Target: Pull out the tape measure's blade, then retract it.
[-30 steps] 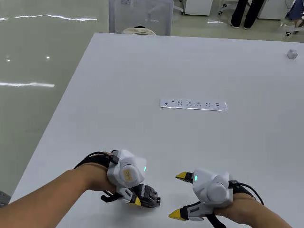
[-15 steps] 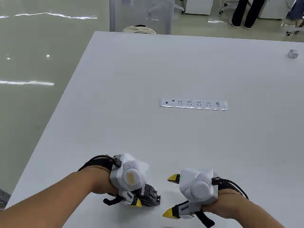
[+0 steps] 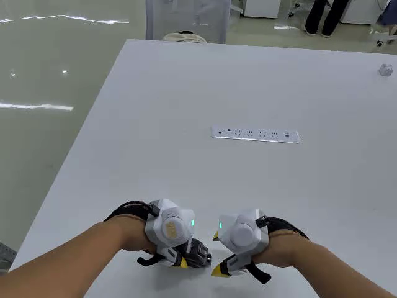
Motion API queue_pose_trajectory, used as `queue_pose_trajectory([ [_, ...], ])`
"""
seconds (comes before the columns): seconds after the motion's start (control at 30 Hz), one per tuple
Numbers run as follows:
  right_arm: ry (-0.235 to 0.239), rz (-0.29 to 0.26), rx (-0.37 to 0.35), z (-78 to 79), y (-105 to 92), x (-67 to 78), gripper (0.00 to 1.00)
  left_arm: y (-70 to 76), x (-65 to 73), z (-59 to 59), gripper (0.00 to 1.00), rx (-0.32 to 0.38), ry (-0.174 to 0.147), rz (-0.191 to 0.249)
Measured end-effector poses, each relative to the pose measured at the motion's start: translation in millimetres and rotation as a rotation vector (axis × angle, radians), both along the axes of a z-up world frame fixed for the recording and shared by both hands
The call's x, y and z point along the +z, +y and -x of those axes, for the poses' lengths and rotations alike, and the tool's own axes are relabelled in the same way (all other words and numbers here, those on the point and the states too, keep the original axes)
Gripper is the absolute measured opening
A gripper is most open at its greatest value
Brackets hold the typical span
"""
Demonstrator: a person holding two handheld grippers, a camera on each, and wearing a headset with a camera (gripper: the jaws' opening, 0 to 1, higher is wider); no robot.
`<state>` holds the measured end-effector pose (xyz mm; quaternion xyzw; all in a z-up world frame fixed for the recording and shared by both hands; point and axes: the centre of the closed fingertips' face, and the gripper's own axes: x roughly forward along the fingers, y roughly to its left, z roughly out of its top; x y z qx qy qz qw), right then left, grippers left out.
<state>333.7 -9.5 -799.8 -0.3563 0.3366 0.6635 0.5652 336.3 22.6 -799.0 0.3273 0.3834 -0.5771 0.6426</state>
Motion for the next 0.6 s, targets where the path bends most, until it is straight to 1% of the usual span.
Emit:
queue_pose_trajectory([
  [0.1, 0.011, 0.033, 0.003, -1.8, 0.7, -8.3, 0.41, 0.0, 0.2, 0.0, 0.34, 0.007, -0.002, 0.007],
  [0.17, 0.023, 0.040, 0.003, -2.1, 0.8, -11.9, 0.37, 0.1, 0.5, -0.1, 0.34, 0.012, 0.001, 0.011],
  [0.23, 0.040, 0.065, -0.014, -4.7, -2.5, -19.6, 0.33, -0.2, 0.5, -0.1, 0.34, 0.011, 0.002, 0.013],
  [0.27, 0.045, 0.072, -0.013, -5.3, -3.0, -22.8, 0.32, -0.2, 0.7, -0.1, 0.34, 0.010, 0.003, 0.014],
  [0.33, 0.060, 0.071, -0.014, -3.2, -1.6, -23.8, 0.29, -0.2, 0.8, -0.1, 0.34, 0.012, 0.004, 0.016],
  [0.37, 0.055, 0.072, -0.010, -2.5, -0.9, -24.1, 0.28, -0.2, 1.0, -0.1, 0.34, 0.014, 0.004, 0.020],
  [0.4, 0.039, 0.066, -0.006, -4.2, 0.4, -24.5, 0.29, -0.2, 1.0, -0.7, 0.34, 0.015, 0.004, 0.023],
  [0.47, 0.034, 0.063, -0.015, -6.4, 2.2, -26.8, 0.32, -0.5, 1.1, -0.8, 0.34, 0.020, 0.005, 0.028],
  [0.53, 0.030, 0.058, -0.014, -6.0, 3.5, -27.6, 0.28, -0.7, 1.2, -0.8, 0.34, 0.020, 0.006, 0.030],
  [0.6, 0.019, 0.052, -0.017, -6.5, 5.9, -28.2, 0.27, -0.7, 1.2, -1.1, 0.34, 0.020, 0.007, 0.029],
])
